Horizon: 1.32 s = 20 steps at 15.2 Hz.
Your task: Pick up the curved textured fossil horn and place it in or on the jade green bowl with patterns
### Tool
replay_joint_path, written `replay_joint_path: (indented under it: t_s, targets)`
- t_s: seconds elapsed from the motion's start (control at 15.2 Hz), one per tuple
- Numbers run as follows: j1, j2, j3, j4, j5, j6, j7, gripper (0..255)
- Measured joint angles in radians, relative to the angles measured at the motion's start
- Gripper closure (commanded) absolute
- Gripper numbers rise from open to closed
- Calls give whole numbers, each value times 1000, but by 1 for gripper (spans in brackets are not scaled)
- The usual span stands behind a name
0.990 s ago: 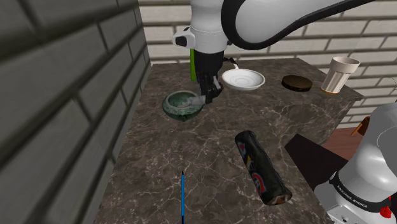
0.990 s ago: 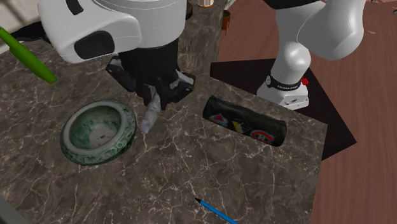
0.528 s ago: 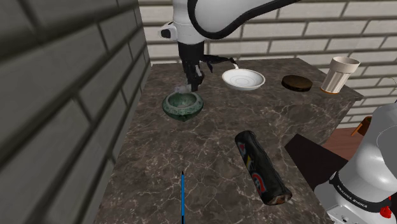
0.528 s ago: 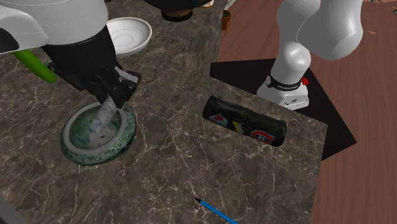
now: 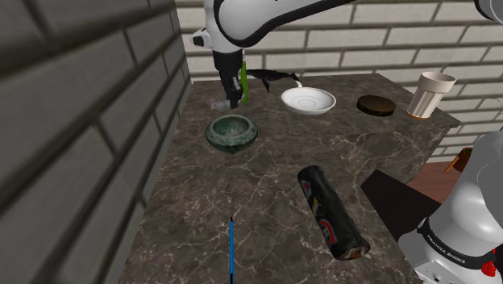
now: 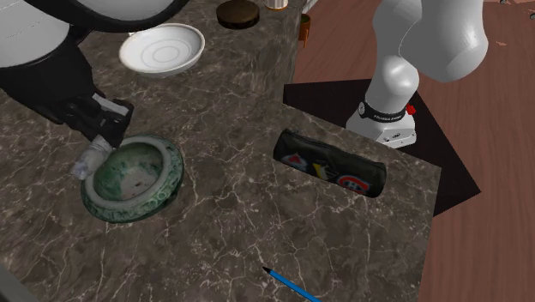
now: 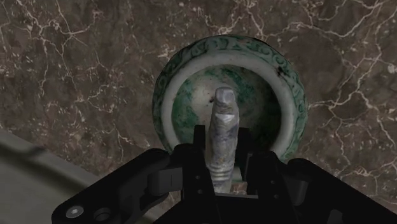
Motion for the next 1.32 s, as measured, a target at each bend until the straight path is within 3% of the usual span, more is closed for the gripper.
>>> replay_joint_path:
  t_s: [0.73, 1.12, 1.19, 1.32]
  targets:
    - [-1, 32, -3, -104, -15, 134, 24, 255]
    - [-2, 37, -4, -107, -16, 143, 24, 255]
    - [-2, 37, -4, -107, -16, 143, 24, 0]
    - [-2, 37, -4, -107, -16, 143, 24, 0]
